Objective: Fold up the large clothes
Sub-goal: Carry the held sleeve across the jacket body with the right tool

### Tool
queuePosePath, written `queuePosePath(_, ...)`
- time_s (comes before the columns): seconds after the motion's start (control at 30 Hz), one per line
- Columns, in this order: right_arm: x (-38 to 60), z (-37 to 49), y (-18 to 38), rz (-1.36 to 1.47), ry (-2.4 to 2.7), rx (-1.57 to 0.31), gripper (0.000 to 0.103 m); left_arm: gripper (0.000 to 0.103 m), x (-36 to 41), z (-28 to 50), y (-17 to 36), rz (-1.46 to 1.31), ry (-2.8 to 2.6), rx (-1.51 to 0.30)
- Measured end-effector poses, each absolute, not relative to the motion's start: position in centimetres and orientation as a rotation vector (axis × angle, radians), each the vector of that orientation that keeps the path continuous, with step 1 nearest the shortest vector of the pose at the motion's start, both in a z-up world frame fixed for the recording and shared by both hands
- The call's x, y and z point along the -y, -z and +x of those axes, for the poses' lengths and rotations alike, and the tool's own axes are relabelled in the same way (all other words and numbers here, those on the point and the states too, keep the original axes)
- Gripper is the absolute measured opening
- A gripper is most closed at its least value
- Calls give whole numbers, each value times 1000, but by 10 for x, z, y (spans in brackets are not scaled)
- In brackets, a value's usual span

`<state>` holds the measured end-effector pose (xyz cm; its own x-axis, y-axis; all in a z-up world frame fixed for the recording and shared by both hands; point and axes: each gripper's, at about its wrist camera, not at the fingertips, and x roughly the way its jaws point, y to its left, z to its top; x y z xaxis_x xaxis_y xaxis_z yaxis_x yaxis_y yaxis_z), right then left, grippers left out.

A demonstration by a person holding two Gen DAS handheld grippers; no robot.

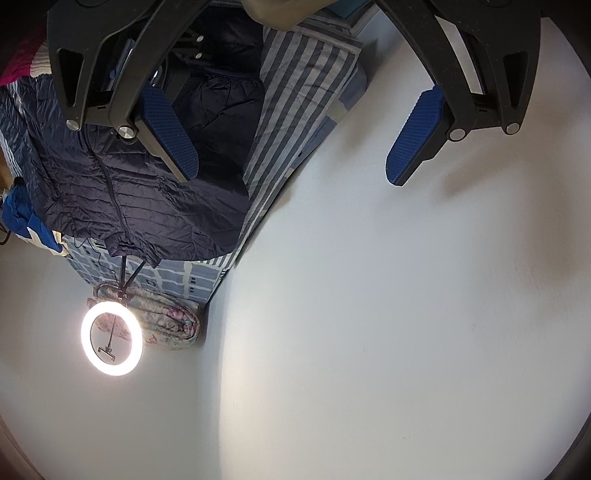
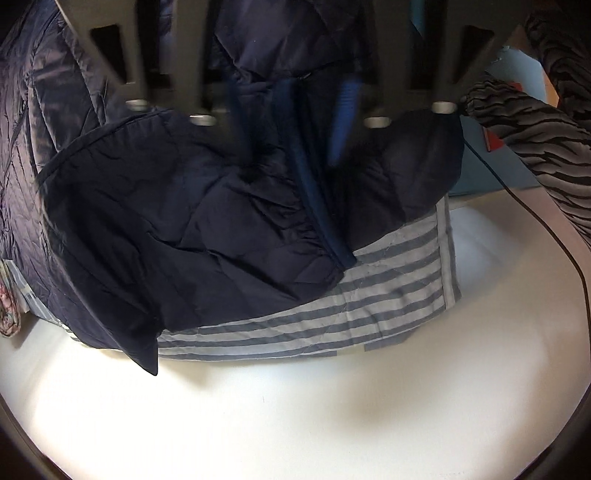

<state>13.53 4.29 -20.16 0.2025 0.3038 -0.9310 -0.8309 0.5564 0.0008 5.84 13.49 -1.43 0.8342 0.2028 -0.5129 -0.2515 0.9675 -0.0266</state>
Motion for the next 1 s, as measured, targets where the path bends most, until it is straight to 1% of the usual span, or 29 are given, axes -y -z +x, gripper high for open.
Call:
queuePosePath(0.03, -40, 138, 198, -566, -857, -1097, 10, 103, -134, 60, 14, -98, -239, -533)
queuePosePath(0.07, -35, 143, 192, -531, -862, -1098, 9, 103, -134, 60, 13, -104, -234, -529)
queuePosePath(0.27, 8, 184, 137, -254, -858, -1049, 7, 103, -123, 64, 14, -107, -209, -504)
queuePosePath(0.4, 53, 217, 104, -97, -796, -999, 6, 103, -107, 77, 18, -112, -149, -535)
queuePosePath(0.5, 89, 245, 89, 0, -716, -972, 6, 103, -85, 87, 21, -86, -92, -554)
queuePosePath(0.67, 144, 281, 81, 97, -566, -940, 6, 103, -55, 102, 26, -72, -20, -592)
queuePosePath(1.0, 226, 321, 83, 143, -366, -907, 6, 103, -13, 123, 36, -17, 15, -628)
